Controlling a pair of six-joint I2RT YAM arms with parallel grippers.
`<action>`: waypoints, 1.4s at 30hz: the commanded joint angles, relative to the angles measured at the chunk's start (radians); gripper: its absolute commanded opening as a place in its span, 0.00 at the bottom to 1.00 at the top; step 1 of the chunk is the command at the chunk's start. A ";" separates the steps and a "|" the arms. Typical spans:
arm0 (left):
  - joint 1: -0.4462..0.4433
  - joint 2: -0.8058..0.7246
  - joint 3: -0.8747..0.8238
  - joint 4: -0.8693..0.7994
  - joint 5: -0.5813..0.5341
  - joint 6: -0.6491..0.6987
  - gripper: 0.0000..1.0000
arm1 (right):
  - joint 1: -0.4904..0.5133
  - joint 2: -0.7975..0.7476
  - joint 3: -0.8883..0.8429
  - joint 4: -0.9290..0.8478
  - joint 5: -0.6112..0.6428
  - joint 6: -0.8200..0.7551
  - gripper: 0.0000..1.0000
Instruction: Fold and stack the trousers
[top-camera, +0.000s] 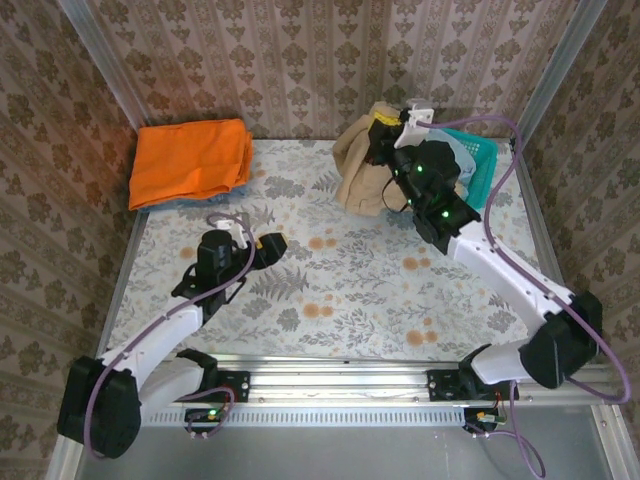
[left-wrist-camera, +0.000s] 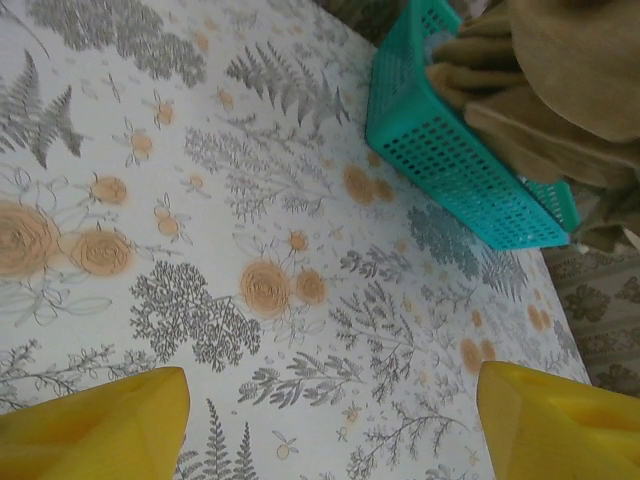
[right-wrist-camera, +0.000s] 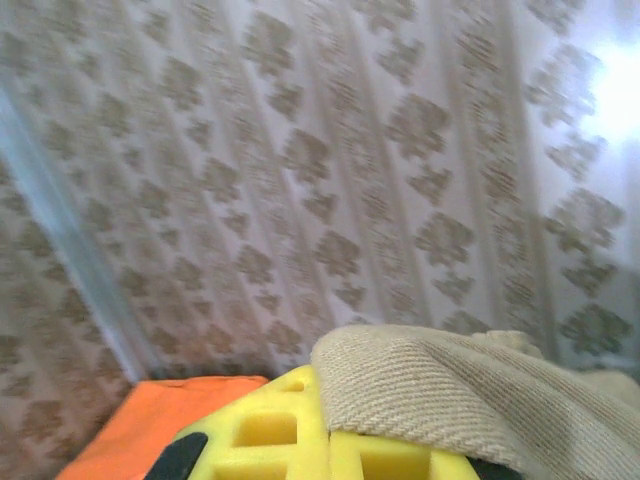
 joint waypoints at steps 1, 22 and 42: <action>-0.004 -0.068 0.006 -0.044 -0.072 0.037 0.76 | 0.078 -0.099 0.038 0.059 -0.042 -0.061 0.00; 0.195 -0.368 0.261 -0.557 -0.267 0.065 0.81 | 0.153 -0.074 -0.017 -0.595 0.075 0.224 0.71; -0.802 0.782 1.079 -0.967 -0.573 0.536 0.86 | -0.520 0.195 -0.292 -0.552 -0.238 0.498 0.13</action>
